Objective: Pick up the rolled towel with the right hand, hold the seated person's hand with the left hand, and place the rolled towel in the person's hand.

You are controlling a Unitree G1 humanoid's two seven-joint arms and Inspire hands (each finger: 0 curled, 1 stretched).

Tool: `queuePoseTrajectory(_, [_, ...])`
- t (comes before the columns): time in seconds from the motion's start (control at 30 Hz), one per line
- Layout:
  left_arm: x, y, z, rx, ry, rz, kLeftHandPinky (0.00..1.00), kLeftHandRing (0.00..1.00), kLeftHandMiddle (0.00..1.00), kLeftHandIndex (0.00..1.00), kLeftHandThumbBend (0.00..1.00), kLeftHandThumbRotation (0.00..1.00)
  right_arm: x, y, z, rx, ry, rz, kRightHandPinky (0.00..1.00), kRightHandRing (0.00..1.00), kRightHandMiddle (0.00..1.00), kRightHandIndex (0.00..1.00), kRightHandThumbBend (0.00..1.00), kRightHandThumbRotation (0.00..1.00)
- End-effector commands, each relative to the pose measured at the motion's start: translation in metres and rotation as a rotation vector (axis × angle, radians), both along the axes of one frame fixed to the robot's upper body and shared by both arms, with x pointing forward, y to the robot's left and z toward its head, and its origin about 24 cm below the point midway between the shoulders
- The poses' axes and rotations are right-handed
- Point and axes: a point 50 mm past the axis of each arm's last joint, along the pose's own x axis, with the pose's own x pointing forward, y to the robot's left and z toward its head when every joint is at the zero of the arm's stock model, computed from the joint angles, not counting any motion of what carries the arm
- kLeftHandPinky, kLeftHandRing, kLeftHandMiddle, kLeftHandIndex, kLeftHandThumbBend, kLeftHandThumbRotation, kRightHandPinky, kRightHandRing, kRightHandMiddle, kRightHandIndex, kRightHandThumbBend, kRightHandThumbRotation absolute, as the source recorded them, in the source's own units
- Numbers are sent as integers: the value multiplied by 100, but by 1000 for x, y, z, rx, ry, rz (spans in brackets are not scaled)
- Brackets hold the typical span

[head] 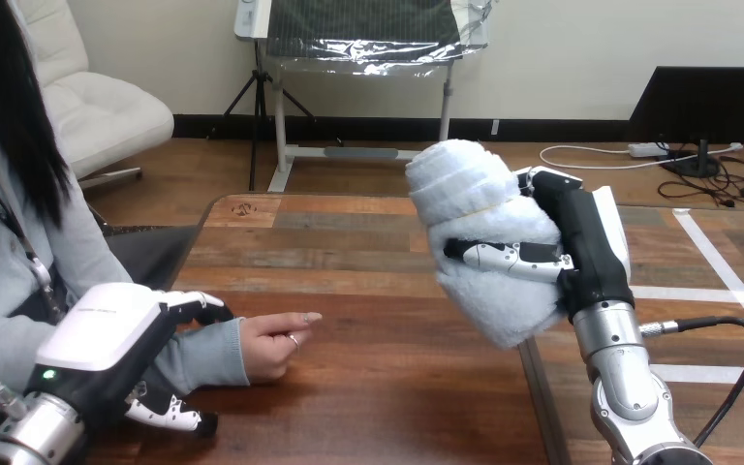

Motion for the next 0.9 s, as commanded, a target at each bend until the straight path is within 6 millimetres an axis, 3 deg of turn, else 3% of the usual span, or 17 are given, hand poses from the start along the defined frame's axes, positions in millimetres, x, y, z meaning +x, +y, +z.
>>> queuePoseTrajectory(0.0, [21, 4, 18, 46, -81, -1, 69, 69, 69, 70, 100, 17, 9, 2, 26, 71, -137, 9, 27, 30, 39, 47, 76, 0])
queuePoseTrajectory(0.63, [31, 4, 5, 62, -7, 36, 65, 65, 66, 66, 100, 14, 6, 6, 29, 104, -174, 44, 26, 30, 39, 47, 75, 0])
queuePoseTrajectory(0.87, [33, 3, 1, 43, 1, 43, 55, 57, 60, 62, 100, 15, 5, 7, 30, 100, -188, 53, 26, 30, 39, 47, 75, 0])
